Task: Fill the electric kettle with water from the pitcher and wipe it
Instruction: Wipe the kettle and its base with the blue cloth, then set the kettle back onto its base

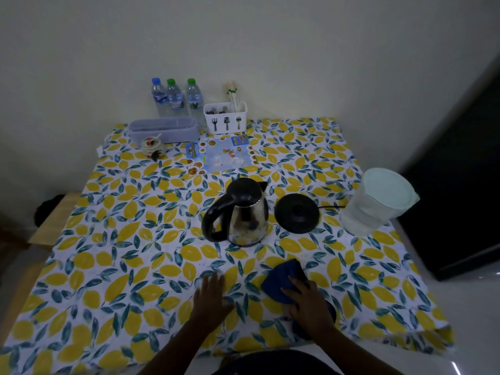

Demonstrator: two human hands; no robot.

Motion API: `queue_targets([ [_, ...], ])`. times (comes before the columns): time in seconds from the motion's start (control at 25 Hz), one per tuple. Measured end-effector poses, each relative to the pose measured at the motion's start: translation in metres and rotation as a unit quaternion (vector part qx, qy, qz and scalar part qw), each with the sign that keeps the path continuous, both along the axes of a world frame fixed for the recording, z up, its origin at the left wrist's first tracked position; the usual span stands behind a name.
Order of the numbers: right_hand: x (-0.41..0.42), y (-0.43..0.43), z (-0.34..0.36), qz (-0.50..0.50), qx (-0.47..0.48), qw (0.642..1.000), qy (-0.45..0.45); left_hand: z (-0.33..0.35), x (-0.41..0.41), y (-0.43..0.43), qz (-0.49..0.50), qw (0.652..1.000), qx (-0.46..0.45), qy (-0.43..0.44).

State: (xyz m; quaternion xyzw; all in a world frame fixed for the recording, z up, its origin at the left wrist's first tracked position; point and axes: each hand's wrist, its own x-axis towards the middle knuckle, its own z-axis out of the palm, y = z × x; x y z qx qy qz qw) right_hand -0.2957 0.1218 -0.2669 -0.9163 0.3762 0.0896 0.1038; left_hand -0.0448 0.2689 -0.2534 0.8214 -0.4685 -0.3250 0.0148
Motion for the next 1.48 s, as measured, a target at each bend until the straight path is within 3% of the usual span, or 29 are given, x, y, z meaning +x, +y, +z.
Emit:
queue_targets([
  [0.2, -0.054, -0.033, 0.011, -0.121, -0.016, 0.992, -0.033, 0.009, -0.038, -0.054, -0.098, 0.995, -0.021, 0.019],
  [0.4, -0.092, -0.057, 0.018, -0.177, -0.024, 0.984, -0.025, 0.008, -0.068, -0.081, -0.160, 0.987, 0.000, -0.008],
  [0.76, -0.097, -0.057, -0.005, -0.189, -0.006, 0.982, 0.028, -0.011, -0.080, -0.070, -0.140, 0.990, 0.010, -0.027],
  [0.96, -0.088, -0.054, 0.004, -0.138, 0.002, 0.990, -0.013, -0.001, -0.083, -0.069, -0.092, 0.993, -0.072, -0.012],
  [1.16, -0.029, -0.058, 0.026, -0.054, 0.003, 0.991, -0.125, 0.027, -0.071, -0.075, -0.008, 0.982, -0.184, -0.037],
  [1.48, 0.096, -0.078, 0.096, 0.076, -0.033, 0.957, -0.278, 0.075, -0.016, -0.076, 0.151, 0.913, -0.372, -0.073],
])
